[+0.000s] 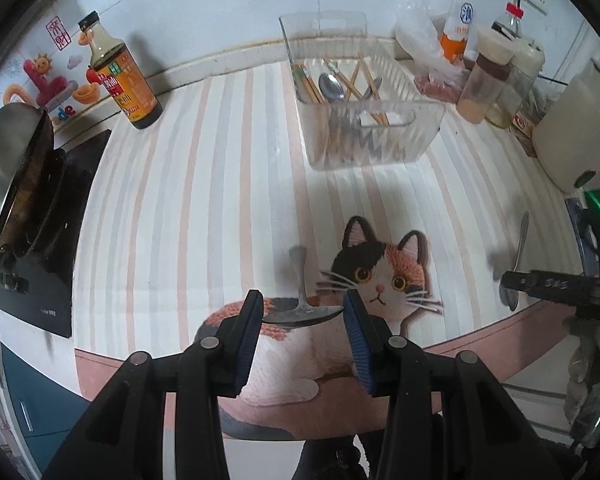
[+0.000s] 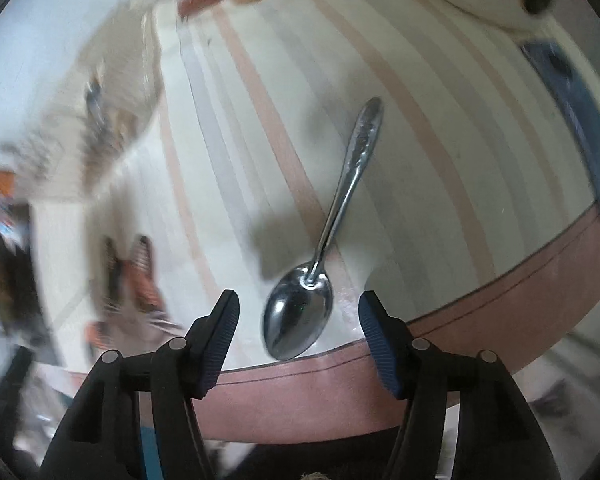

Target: Organize utensils

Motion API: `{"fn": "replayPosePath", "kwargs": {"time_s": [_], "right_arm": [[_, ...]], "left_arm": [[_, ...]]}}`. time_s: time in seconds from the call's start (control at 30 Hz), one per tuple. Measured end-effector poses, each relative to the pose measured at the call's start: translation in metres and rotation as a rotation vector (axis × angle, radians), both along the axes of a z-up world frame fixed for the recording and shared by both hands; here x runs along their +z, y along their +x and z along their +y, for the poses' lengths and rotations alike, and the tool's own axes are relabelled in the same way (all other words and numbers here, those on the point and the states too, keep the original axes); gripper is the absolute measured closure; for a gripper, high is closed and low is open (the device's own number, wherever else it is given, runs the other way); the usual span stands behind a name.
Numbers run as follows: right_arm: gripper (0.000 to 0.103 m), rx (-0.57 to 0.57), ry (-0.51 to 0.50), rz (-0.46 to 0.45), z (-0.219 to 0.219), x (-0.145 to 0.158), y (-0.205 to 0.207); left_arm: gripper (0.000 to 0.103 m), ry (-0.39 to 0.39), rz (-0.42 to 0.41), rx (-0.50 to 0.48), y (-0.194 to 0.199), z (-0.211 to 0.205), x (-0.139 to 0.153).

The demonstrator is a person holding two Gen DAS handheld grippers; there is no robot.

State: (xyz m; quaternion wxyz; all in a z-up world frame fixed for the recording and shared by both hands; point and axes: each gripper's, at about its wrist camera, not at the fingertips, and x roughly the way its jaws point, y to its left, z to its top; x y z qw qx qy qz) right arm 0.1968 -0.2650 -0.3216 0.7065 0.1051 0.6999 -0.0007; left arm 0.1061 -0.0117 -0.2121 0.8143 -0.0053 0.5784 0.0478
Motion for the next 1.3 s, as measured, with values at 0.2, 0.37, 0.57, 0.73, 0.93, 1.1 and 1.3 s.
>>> {"fn": "replayPosePath", "kwargs": {"time_s": [0.2, 0.37, 0.57, 0.73, 0.93, 1.1, 1.3], "right_arm": [[0.065, 0.091, -0.152, -0.061, 0.025, 0.002, -0.005], [0.098, 0.066, -0.092, -0.127, 0.012, 0.02, -0.012], [0.103, 0.016, 0.01, -0.155, -0.001, 0.034, -0.01], [0.103, -0.029, 0.106, -0.219, -0.008, 0.059, -0.016], [0.102, -0.048, 0.207, -0.302, -0.008, 0.102, -0.008], [0.103, -0.014, 0.269, -0.369, 0.002, 0.142, 0.006], [0.103, 0.042, 0.347, -0.417, 0.023, 0.176, 0.04]], "left_arm": [[0.065, -0.003, 0.005, 0.003, -0.005, -0.002, -0.005], [0.065, -0.007, -0.009, 0.016, -0.008, 0.003, 0.002], [0.065, -0.017, -0.059, 0.011, -0.007, 0.005, 0.025], [0.065, -0.02, -0.111, -0.008, -0.005, 0.006, 0.05], [0.065, -0.027, -0.187, -0.035, 0.002, 0.004, 0.086], [0.065, -0.03, -0.255, -0.057, 0.011, 0.0, 0.119], [0.065, -0.041, -0.312, -0.076, 0.041, 0.0, 0.15]]}}
